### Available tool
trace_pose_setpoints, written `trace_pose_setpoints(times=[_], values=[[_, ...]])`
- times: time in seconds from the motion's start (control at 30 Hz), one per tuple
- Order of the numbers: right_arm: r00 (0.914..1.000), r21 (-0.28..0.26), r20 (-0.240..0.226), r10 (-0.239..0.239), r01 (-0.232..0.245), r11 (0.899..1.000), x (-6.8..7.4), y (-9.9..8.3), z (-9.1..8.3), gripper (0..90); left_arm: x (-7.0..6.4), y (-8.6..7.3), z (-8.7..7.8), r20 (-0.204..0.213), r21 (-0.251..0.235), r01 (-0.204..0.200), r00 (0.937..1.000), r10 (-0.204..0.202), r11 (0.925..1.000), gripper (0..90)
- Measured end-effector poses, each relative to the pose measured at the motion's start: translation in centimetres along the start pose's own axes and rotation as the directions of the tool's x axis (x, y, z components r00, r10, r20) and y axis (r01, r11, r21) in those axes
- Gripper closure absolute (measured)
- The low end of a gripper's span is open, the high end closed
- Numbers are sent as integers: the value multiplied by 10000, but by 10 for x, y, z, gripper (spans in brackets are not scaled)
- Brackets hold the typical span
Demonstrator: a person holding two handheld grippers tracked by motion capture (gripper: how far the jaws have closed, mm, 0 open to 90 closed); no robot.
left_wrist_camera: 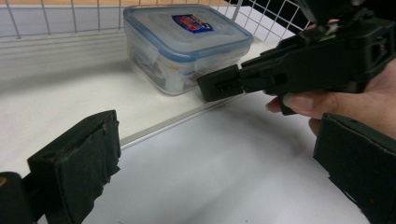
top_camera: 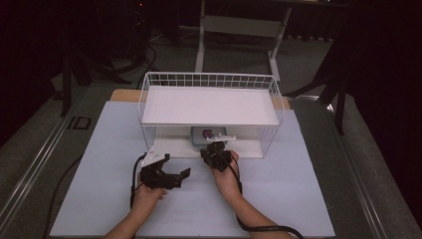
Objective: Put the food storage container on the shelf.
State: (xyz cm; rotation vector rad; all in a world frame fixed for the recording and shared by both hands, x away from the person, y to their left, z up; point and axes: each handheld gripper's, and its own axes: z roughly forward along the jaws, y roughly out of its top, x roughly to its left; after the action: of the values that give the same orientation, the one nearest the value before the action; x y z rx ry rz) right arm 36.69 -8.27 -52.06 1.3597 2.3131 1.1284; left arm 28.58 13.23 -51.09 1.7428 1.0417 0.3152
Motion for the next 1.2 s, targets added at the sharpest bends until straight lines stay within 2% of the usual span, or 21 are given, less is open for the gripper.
trace_pose_setpoints(times=[0.27, 0.47, 0.67, 0.87, 0.93, 1.07, 1.13, 1.2], values=[[10000, -291, 0, 66, -65, 9996, -1, 6, 8, 886, 0, 0, 1, 15, 74, 10, 10000, -11, 10000, 16], [9999, -320, 64, 82, -80, 9995, 2, 8, 13, 878, -1, -1, 2, 26, 106, -70, 10000, 70, 9999, 16], [9994, -409, -301, -159, 147, 9991, 11, 6, 6, 845, -1, 0, 0, 15, 14, -168, 9999, 168, 9999, 16], [9976, -497, -604, -348, 318, 9983, 15, -1, -3, 791, -2, 2, -1, 30, -75, -230, 9997, 230, 9997, 16], [9959, -650, -761, -494, 445, 9969, 16, -6, -11, 751, -4, 3, -3, 284, -295, -438, 9986, 447, 9986, 16], [9950, -731, -718, -697, 644, 9952, 13, -11, -18, 686, -7, 7, -5, 367, -480, -659, 9970, 677, 9967, 16], [9945, -860, -771, -709, 642, 9942, 11, -13, -22, 613, -10, 8, -5, 427, -527, -799, 9957, 822, 9954, 16], [9942, -1058, -619, -880, 811, 9911, 10, -13, -28, 524, -13, 9, -5, 499, -504, -932, 9942, 957, 9944, 16]])
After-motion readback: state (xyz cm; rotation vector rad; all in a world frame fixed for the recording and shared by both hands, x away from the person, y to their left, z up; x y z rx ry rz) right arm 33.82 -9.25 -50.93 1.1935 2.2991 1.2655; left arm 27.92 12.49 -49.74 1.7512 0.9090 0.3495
